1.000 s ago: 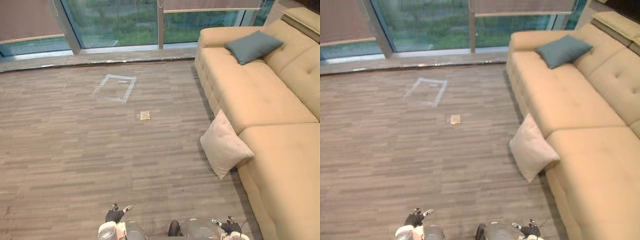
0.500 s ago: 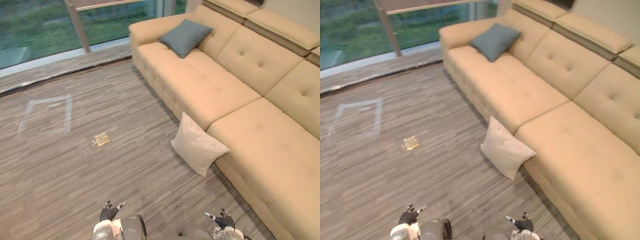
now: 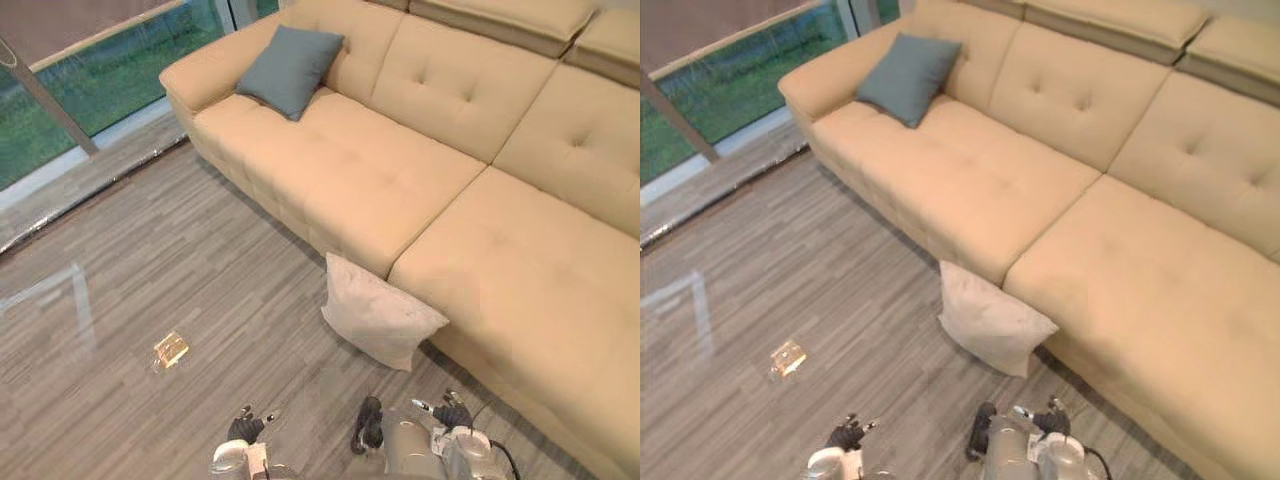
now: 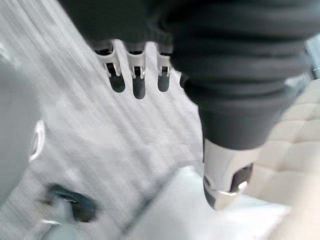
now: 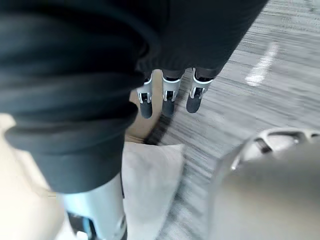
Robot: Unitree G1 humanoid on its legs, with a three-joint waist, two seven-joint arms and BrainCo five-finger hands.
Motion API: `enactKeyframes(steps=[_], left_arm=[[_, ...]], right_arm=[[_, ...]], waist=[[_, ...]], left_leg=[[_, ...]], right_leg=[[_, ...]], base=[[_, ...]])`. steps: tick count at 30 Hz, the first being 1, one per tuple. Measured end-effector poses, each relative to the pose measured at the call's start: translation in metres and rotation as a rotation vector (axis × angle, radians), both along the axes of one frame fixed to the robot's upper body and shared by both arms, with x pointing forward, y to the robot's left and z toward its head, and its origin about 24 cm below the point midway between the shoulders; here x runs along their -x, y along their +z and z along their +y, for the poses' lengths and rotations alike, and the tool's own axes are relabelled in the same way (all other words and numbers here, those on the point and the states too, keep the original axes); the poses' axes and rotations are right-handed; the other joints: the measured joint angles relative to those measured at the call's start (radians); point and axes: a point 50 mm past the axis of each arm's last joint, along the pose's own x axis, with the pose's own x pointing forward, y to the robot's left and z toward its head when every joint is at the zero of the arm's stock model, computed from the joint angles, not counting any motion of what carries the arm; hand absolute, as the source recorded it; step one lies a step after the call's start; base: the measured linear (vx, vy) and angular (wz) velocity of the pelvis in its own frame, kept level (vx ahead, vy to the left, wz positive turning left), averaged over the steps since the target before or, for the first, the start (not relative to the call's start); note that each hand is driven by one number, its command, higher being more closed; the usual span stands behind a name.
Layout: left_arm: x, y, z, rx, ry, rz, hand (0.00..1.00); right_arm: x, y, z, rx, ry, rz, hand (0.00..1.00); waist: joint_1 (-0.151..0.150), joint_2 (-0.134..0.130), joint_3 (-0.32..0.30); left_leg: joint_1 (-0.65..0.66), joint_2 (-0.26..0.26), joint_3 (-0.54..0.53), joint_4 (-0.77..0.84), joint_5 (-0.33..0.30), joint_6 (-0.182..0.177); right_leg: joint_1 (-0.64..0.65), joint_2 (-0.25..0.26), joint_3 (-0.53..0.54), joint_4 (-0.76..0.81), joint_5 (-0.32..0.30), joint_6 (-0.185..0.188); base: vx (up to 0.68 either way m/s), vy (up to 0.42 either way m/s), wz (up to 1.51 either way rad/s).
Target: Pick up cushions and gather them together orderly.
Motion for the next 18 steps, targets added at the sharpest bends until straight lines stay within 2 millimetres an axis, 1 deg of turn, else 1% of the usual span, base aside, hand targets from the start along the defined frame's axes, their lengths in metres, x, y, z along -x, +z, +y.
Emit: enactKeyframes(steps=[1,2,3,5,6,7,8,9,10,11,13,14,15,16,18], left_arm=[[-0.001,0.001,0.0,0.002,0.01,-0.011,0.0],[-0.001,0.002,0.0,0.003,0.019,-0.018,0.0],[-0.002,0.003,0.001,0.002,0.023,-0.026,0.0],[-0.004,0.004,0.0,0.008,0.032,-0.039,0.0],[-0.004,0.004,0.0,0.012,0.043,-0.04,0.0],[-0.004,0.004,0.001,0.014,0.057,-0.044,0.0],[-0.004,0.004,0.002,0.016,0.075,-0.045,0.0],[-0.003,0.004,0.002,0.019,0.084,-0.045,0.0],[-0.003,0.004,0.004,0.02,0.099,-0.045,0.0],[-0.002,0.004,0.007,0.012,0.103,-0.043,0.0],[-0.001,0.005,0.012,-0.001,0.109,-0.048,0.0],[-0.002,0.005,0.015,-0.006,0.107,-0.05,0.0],[-0.002,0.005,0.016,-0.01,0.106,-0.05,0.0],[0.0,0.004,0.015,-0.008,0.105,-0.04,0.0],[0.001,0.003,0.015,-0.006,0.104,-0.032,0.0]], right_arm=[[0.002,-0.001,0.002,-0.008,-0.006,0.004,0.0],[0.003,-0.002,0.004,-0.014,-0.013,0.008,0.0],[0.004,-0.002,0.005,-0.018,-0.014,0.011,0.0],[0.004,-0.002,0.005,-0.017,-0.019,0.013,0.0],[0.004,-0.002,0.006,-0.015,-0.021,0.013,0.0],[0.004,-0.002,0.006,-0.014,-0.022,0.014,0.0],[0.006,-0.003,0.007,-0.013,-0.025,0.019,0.0],[0.007,-0.004,0.007,-0.011,-0.023,0.023,0.0],[0.01,-0.005,0.008,-0.014,-0.024,0.029,0.0],[0.012,-0.005,0.01,-0.018,-0.023,0.036,0.0],[0.017,-0.008,0.022,-0.05,-0.026,0.047,0.0],[0.019,-0.009,0.023,-0.053,-0.027,0.054,0.0],[0.02,-0.01,0.024,-0.058,-0.027,0.058,0.0],[0.02,-0.01,0.024,-0.058,-0.027,0.06,0.0],[0.021,-0.01,0.024,-0.058,-0.025,0.06,0.0]], waist=[[0.006,-0.002,0.001],[0.006,-0.004,0.001],[0.008,-0.007,0.001],[0.014,-0.009,0.002],[0.016,-0.011,0.002],[0.019,-0.014,0.004],[0.021,-0.018,0.004],[0.027,-0.018,0.0],[0.037,-0.022,-0.007],[0.039,-0.038,-0.019],[0.037,-0.075,-0.044],[0.038,-0.082,-0.047],[0.039,-0.095,-0.054],[0.039,-0.089,-0.052],[0.04,-0.087,-0.052]], left_leg=[[-0.032,0.003,-0.005,0.028,-0.018,0.004],[-0.073,0.0,-0.005,0.02,-0.04,0.016],[-0.115,-0.016,-0.009,-0.045,-0.061,0.025],[-0.16,-0.053,-0.047,-0.177,-0.072,0.034],[-0.176,-0.095,-0.115,-0.295,-0.072,0.034],[-0.179,-0.12,-0.165,-0.359,-0.067,0.033],[-0.178,-0.149,-0.219,-0.425,-0.057,0.045],[-0.172,-0.167,-0.263,-0.484,-0.019,0.055],[-0.153,-0.174,-0.256,-0.493,0.038,0.057],[-0.144,-0.183,-0.235,-0.501,0.033,0.067],[-0.138,-0.198,-0.189,-0.509,0.019,0.086],[-0.138,-0.205,-0.17,-0.508,0.018,0.088],[-0.131,-0.213,-0.152,-0.509,0.017,0.091],[-0.109,-0.22,-0.135,-0.51,0.007,0.108],[-0.08,-0.227,-0.096,-0.514,0.001,0.118]], right_leg=[[0.021,0.009,0.011,-0.008,-0.006,0.006],[0.041,0.018,0.026,-0.024,-0.01,0.01],[0.059,0.023,0.05,-0.04,-0.022,0.03],[0.072,0.022,0.096,-0.044,-0.026,0.039],[0.078,0.019,0.129,-0.043,-0.025,0.042],[0.086,0.016,0.152,-0.04,-0.03,0.051],[0.089,0.014,0.179,-0.032,-0.037,0.064],[0.089,0.015,0.209,-0.018,-0.048,0.083],[0.089,0.016,0.253,-0.005,-0.06,0.104],[0.088,0.006,0.273,-0.009,-0.06,0.114],[0.087,-0.013,0.307,-0.04,-0.051,0.135],[0.088,-0.022,0.317,-0.048,-0.045,0.144],[0.095,-0.029,0.331,-0.059,-0.038,0.157],[0.105,-0.039,0.342,-0.069,-0.034,0.164],[0.119,-0.047,0.37,-0.072,-0.031,0.17]], base=[[0.18,-0.071,-0.5],[0.21,-0.063,-0.55],[0.17,-0.028,-0.61],[0.22,0.047,-0.77],[0.23,0.104,-0.85],[0.22,0.155,-0.85],[0.23,0.195,-0.81],[0.3,0.269,-0.97],[0.27,0.247,-0.88],[0.28,0.252,-0.71],[0.25,0.246,-0.46],[0.25,0.229,-0.44],[0.22,0.189,-0.42],[0.2,0.211,-0.39],[0.1,0.136,-0.4]])
